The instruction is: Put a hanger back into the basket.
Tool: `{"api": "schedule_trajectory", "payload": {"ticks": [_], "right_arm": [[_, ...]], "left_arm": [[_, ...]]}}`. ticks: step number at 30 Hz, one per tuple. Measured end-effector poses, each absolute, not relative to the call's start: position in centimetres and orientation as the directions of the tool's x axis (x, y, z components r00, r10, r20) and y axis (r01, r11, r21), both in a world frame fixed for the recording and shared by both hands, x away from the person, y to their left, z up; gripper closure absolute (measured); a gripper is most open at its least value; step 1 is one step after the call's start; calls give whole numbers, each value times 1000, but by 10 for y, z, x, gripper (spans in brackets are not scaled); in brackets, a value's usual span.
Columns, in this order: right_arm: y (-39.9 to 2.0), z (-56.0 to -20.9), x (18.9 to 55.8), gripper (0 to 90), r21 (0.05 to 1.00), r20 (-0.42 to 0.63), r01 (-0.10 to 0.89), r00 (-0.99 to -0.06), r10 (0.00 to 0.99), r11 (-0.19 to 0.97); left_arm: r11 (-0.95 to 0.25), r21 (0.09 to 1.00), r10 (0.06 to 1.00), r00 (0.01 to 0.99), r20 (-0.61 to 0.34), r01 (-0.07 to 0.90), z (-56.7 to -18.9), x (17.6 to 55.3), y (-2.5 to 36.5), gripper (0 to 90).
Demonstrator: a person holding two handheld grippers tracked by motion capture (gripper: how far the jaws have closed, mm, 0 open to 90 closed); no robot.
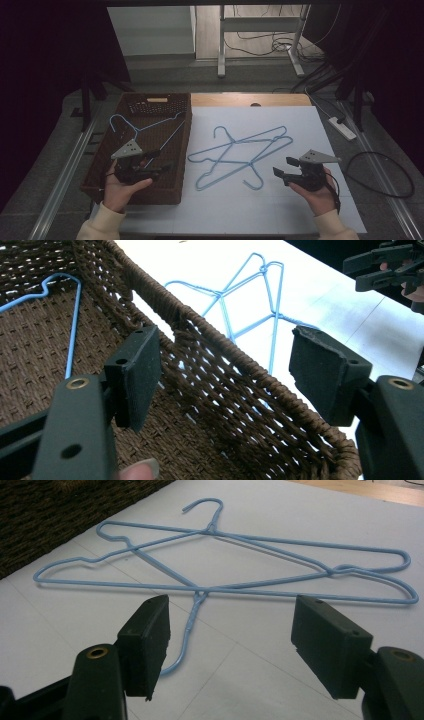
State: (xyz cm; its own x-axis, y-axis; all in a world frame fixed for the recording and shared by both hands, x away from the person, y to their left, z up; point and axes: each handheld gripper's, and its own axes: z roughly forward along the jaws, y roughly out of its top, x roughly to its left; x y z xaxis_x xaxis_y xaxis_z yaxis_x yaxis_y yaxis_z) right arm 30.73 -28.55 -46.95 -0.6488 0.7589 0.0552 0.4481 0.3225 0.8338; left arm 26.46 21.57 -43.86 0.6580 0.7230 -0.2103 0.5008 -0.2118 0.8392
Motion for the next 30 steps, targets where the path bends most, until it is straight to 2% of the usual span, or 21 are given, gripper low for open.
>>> {"api": "schedule_trajectory", "payload": {"ticks": [30], "right_arm": [[-280,-473,306,331,827,63,457,-654,754,328]], "left_arm": [[-235,843,724,666,-180,483,-443,259,209,297]]}}
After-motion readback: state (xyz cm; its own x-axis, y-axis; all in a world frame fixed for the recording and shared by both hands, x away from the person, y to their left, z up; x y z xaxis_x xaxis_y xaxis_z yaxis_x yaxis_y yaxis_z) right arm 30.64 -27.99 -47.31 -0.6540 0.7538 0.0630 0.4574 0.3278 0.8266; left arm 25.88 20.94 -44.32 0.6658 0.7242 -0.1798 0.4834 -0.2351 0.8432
